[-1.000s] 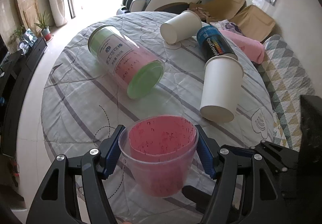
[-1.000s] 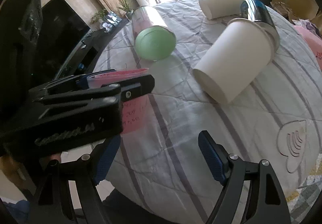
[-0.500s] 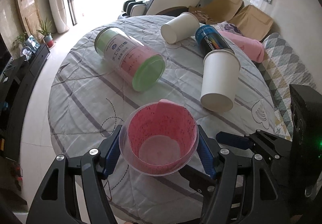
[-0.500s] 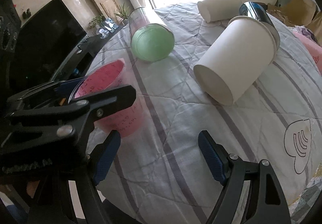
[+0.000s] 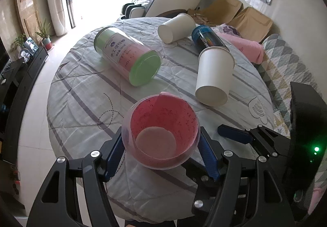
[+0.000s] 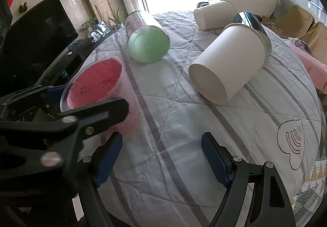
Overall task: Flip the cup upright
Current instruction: 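Rotate the pink cup upright in the left gripper, opening facing up, then lower the upright pink cup onto the table and open the left gripper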
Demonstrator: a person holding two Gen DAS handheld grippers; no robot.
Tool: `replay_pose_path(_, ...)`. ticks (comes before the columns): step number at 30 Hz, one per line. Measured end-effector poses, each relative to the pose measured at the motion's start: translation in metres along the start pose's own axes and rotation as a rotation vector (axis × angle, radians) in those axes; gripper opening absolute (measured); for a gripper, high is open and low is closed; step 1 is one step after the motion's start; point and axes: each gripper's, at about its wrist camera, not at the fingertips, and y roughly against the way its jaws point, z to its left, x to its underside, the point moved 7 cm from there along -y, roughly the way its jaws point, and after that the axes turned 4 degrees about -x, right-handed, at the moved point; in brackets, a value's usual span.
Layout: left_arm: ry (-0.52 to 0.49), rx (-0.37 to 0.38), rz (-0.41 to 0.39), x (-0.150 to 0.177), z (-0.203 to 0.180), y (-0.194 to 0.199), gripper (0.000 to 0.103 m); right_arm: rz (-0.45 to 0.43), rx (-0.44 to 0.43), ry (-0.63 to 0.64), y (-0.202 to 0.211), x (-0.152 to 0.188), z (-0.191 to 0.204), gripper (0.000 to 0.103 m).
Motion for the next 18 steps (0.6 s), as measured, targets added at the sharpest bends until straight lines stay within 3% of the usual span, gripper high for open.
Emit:
replay_pose_path(11, 0.012, 0.000, -0.013, 0.0037, 0.0036, -0.0007, 0.071, -0.076, 0.040, -0.015, -0.0011, 0.0001, -0.0089, 0.083)
replay_pose_path(18, 0.017, 0.013, -0.007, 0.0041, 0.0029, -0.0019, 0.081, -0.075, 0.059, 0.010, -0.0005, 0.0000, -0.0084, 0.083)
